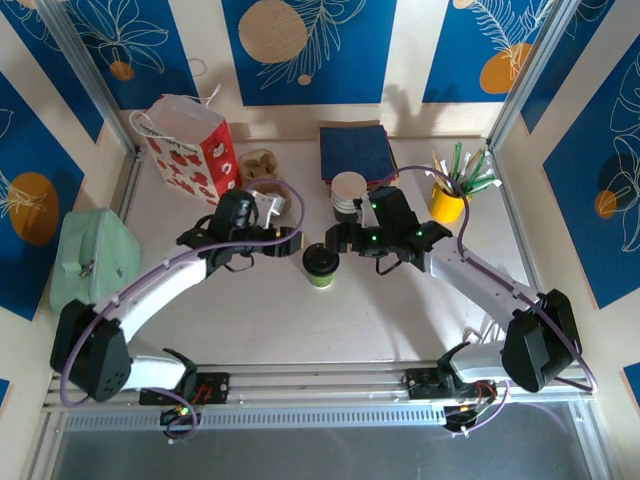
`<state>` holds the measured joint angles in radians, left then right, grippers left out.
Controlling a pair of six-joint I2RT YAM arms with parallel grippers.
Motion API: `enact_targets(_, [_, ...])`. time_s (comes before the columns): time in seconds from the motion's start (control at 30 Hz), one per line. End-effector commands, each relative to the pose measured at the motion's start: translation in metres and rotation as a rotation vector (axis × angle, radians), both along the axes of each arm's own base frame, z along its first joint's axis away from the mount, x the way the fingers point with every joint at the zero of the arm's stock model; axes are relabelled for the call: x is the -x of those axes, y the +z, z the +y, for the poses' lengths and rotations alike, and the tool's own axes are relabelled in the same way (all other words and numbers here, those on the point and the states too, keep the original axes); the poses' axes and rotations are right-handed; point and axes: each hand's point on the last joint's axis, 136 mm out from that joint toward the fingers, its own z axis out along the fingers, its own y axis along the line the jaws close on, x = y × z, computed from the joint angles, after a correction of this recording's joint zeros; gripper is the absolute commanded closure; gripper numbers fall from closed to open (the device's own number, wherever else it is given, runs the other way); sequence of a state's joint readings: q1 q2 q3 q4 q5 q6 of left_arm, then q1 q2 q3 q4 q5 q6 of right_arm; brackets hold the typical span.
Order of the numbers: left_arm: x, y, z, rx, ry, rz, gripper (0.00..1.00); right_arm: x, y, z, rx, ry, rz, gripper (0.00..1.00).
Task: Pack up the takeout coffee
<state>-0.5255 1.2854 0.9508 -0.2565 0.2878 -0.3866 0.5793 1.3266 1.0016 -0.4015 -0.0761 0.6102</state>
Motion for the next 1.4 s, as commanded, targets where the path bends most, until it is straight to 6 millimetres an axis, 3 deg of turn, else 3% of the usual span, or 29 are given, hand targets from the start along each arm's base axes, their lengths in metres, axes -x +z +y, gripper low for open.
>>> enact_targets(0.0, [-0.011, -0.004, 0.047, -0.115, 0.213, -0.053, 0.28, 0.008, 0.011, 0.001, 0.096, 0.022, -0.048, 0.2])
enact_targets(0.17, [-0.01, -0.001, 0.094, -0.188, 0.414, -0.118, 0.19, 0.015, 0.009, 0.008, 0.278, 0.04, -0.08, 0.19])
enact_targets(0.37, [-0.002, 0.002, 0.117, -0.196, 0.492, -0.165, 0.14, 0.018, 0.013, 0.02, 0.468, 0.06, -0.153, 0.16])
enact_targets(0.6, [0.003, -0.001, 0.123, -0.2, 0.51, -0.169, 0.13, 0.017, 0.01, 0.029, 0.588, 0.063, -0.182, 0.12])
enact_targets(0.87, [0.004, -0.001, 0.121, -0.19, 0.493, -0.174, 0.13, 0.017, -0.012, 0.046, 0.598, 0.112, -0.105, 0.1])
enact_targets(1.37, [0.005, 0.0, 0.117, -0.171, 0.463, -0.182, 0.12, 0.001, -0.023, 0.046, 0.7, 0.091, -0.108, 0.13])
